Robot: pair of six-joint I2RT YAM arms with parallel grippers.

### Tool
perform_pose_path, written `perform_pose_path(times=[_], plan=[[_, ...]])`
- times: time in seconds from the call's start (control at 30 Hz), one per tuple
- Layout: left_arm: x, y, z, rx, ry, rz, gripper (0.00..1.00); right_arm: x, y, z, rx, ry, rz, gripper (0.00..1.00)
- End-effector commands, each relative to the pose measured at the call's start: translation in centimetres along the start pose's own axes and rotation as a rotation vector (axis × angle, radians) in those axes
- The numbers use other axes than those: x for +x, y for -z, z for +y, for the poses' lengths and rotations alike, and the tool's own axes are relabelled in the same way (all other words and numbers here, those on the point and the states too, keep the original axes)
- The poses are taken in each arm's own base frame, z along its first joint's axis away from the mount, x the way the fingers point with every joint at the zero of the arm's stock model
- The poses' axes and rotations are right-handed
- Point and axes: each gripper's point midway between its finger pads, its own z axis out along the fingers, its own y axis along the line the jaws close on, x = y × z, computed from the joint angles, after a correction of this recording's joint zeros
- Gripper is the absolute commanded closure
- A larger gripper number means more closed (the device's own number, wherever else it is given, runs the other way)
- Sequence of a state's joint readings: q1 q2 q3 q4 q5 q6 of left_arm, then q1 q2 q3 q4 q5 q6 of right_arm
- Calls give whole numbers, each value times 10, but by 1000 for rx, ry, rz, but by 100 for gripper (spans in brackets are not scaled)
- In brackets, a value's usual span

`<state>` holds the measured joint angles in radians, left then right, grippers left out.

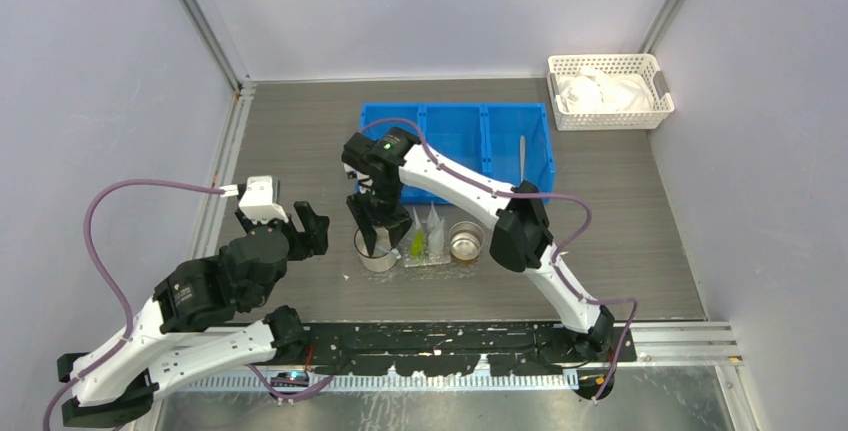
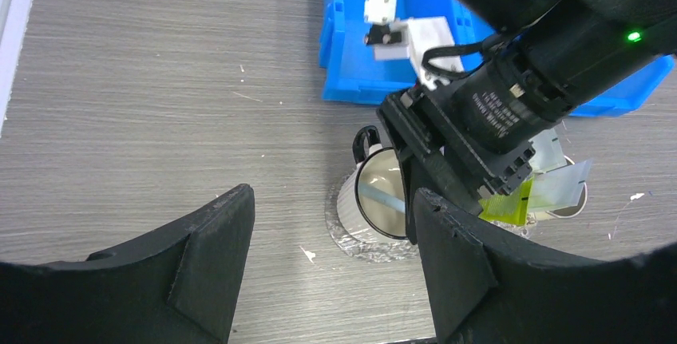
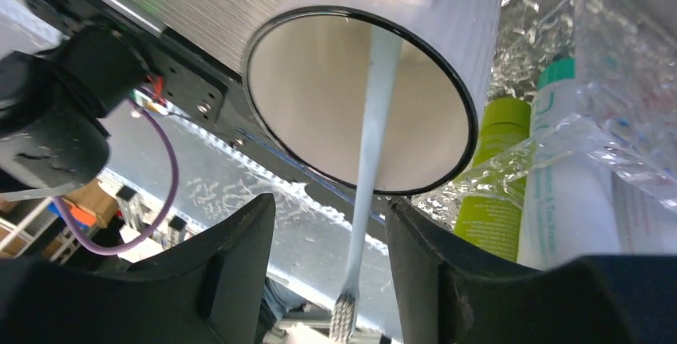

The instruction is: Prepare toiletry sets of a toothbrush and toothpaste on the tray

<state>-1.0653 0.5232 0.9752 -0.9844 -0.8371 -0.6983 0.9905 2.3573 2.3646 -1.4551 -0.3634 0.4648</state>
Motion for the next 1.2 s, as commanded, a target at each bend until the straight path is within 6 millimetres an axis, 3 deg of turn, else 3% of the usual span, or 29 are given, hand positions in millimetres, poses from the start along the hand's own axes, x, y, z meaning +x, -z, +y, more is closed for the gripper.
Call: perform_pose_path(times=[0.0,0.1,0.13,0.17,0.27,0.33,0.37,0.4,0.43,0.57,0.67,0.83,1.0,1.17], plan=[[-6,-1,-1,-5,11,-20,27,-34,80,37,-156,57,-339,41],[-7,-1,-1,-14,-4,-18,26,-45,130,32,-169,63,-510,40],[-8,-1,-1,-17,-10,-18,26,-45,158,22,-147,58,-598,39],[-8,-2,-1,-20,-18,-15,25,-47,171,9,-119,42,-645,39],[-8,-5,-4,-34,-48,-3,11,-43,230,-63,5,-103,-848,39],[-9,-8,-7,-48,-70,2,1,-37,248,-121,56,-253,-921,39],[-10,-10,-10,-52,-82,3,0,-35,252,-155,113,-340,-955,38],[-12,-12,-13,-55,-92,1,0,-31,250,-189,175,-416,-966,36],[-14,-14,-16,-57,-102,0,0,-29,251,-211,231,-462,-980,33],[-20,-25,-35,-49,-160,11,0,-37,229,-268,410,-545,-953,26],[-21,-36,-49,-64,-227,53,0,-54,206,-293,469,-557,-925,24],[-13,-59,-61,-38,-220,147,0,-76,177,-326,545,-565,-886,30],[-9,-71,-51,-49,-186,183,0,-77,166,-364,610,-604,-856,31],[-6,-74,-48,-54,-183,190,0,-72,154,-388,612,-648,-821,34]])
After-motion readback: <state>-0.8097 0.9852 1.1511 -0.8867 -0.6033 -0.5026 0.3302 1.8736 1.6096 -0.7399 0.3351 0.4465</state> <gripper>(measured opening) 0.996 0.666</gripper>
